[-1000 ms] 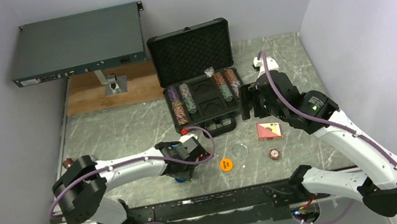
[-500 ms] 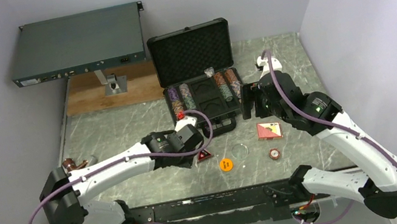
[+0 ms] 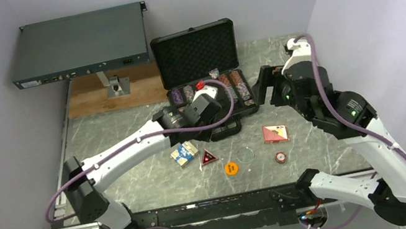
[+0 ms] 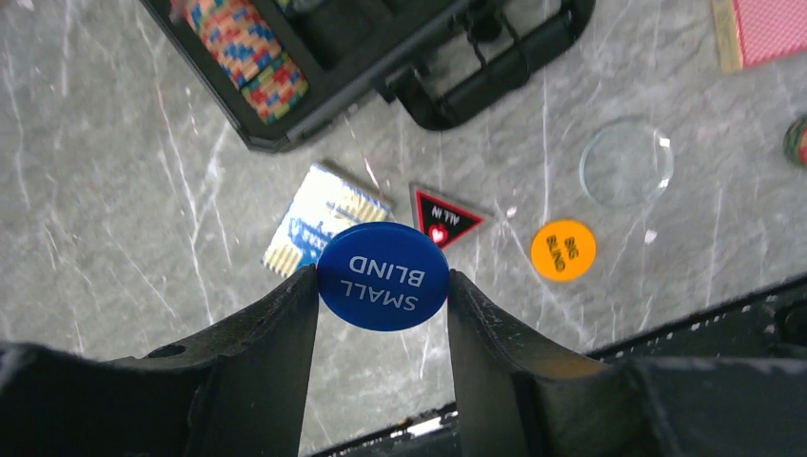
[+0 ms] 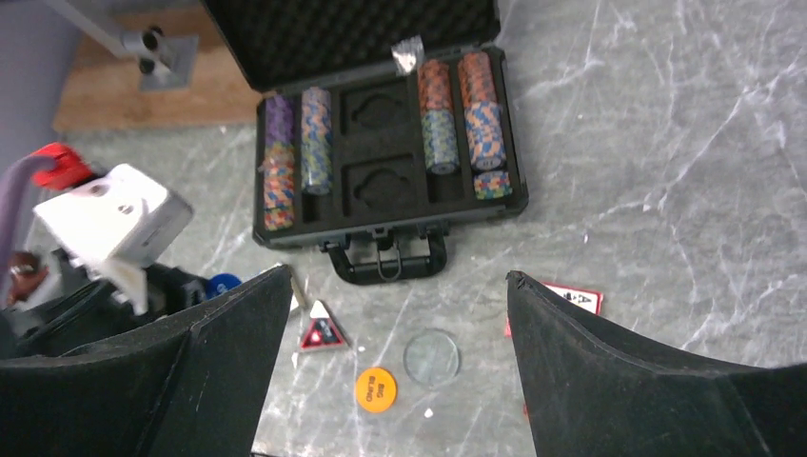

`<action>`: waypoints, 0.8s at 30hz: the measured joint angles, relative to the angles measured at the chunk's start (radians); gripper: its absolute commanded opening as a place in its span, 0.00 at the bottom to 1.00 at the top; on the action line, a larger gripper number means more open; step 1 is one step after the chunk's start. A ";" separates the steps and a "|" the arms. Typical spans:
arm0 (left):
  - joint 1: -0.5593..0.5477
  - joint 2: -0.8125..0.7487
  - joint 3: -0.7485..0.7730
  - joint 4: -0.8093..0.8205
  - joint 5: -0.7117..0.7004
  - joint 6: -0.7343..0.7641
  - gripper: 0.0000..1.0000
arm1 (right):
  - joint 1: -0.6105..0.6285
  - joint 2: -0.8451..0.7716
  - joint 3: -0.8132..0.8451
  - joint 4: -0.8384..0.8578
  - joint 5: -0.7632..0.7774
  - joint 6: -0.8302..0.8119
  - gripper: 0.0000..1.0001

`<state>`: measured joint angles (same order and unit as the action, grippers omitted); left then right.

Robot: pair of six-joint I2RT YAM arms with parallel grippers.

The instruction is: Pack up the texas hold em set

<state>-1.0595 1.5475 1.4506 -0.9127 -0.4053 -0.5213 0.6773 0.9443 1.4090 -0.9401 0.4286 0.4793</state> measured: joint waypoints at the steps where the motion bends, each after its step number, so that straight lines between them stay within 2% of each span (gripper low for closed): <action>1: 0.013 0.023 0.032 -0.005 0.002 0.010 0.20 | 0.000 -0.004 0.013 0.002 0.011 0.000 0.86; 10: 0.120 0.212 0.296 -0.011 0.053 0.043 0.20 | 0.000 -0.015 0.080 0.008 0.062 0.000 0.87; 24: 0.297 0.497 0.500 0.027 0.215 0.035 0.20 | 0.000 -0.013 0.132 0.005 0.044 0.011 0.87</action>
<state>-0.7628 2.0441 1.9503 -0.8856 -0.1902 -0.4866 0.6773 0.9310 1.5406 -0.9352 0.4725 0.4904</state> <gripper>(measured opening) 0.524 0.867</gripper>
